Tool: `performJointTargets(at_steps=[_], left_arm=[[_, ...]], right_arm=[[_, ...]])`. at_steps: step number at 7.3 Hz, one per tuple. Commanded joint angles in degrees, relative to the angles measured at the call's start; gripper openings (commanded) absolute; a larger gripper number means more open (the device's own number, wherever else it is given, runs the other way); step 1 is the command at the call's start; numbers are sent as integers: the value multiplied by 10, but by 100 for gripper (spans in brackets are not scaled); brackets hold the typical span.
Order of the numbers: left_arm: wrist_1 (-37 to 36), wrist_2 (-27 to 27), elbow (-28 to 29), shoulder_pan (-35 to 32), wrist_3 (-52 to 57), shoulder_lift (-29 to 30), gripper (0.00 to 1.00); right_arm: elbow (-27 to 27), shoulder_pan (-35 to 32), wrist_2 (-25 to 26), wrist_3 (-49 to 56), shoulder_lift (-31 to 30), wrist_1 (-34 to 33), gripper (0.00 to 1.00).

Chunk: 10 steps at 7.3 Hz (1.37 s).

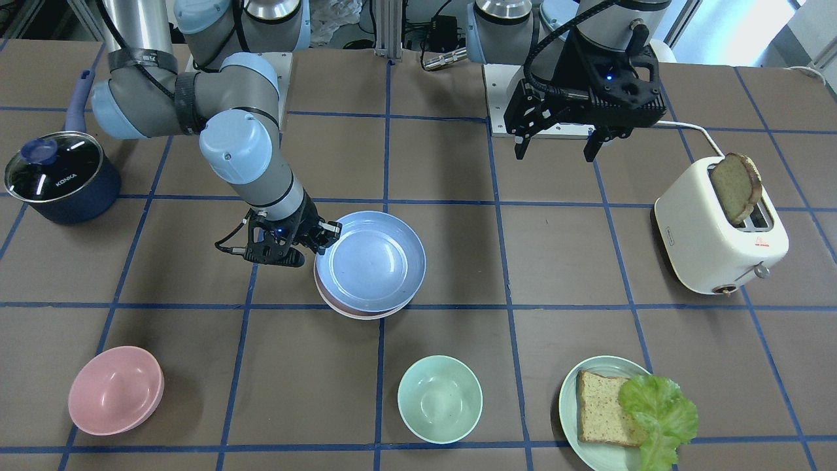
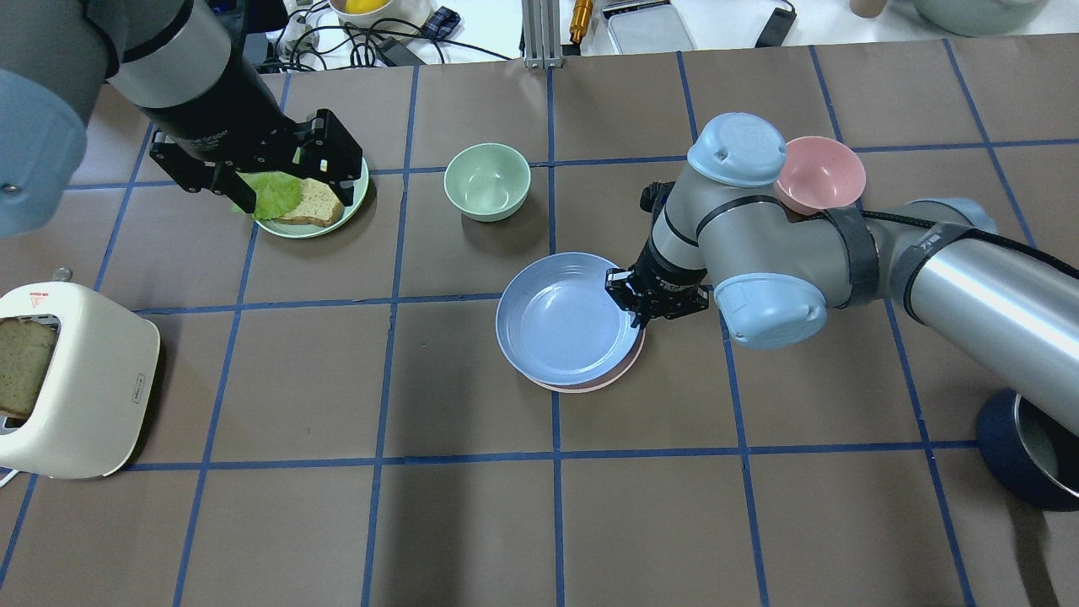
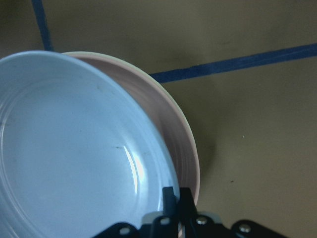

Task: Stack three plates with pink and blue
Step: 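Lower the blue plate onto the pink plate and open the right gripper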

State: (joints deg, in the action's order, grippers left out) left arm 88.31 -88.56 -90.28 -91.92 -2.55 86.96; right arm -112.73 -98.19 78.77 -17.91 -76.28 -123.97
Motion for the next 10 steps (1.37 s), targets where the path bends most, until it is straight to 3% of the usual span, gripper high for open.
performJointTargets(at_steps=[1,5,7,8,9,10], left_arm=[[3,0,-1,1,0,-3,100],[3,0,-1,1,0,-3,100],[2,0,0,1,0,-3,100],[2,1,0,1,0,-3,100],[2,1,0,1,0,-3,100],[2,1,0,1,0,-3,100]], right_arm=[[-3,6,1,1,0,0,0],[-2,6,2,-5,0,3,0],[1,6,2,-5,0,1,35],[4,6,1,-6,0,1,59],[8,6,-1,-10,-1,1,71],[24,6,-1,-11,-1,6,76]])
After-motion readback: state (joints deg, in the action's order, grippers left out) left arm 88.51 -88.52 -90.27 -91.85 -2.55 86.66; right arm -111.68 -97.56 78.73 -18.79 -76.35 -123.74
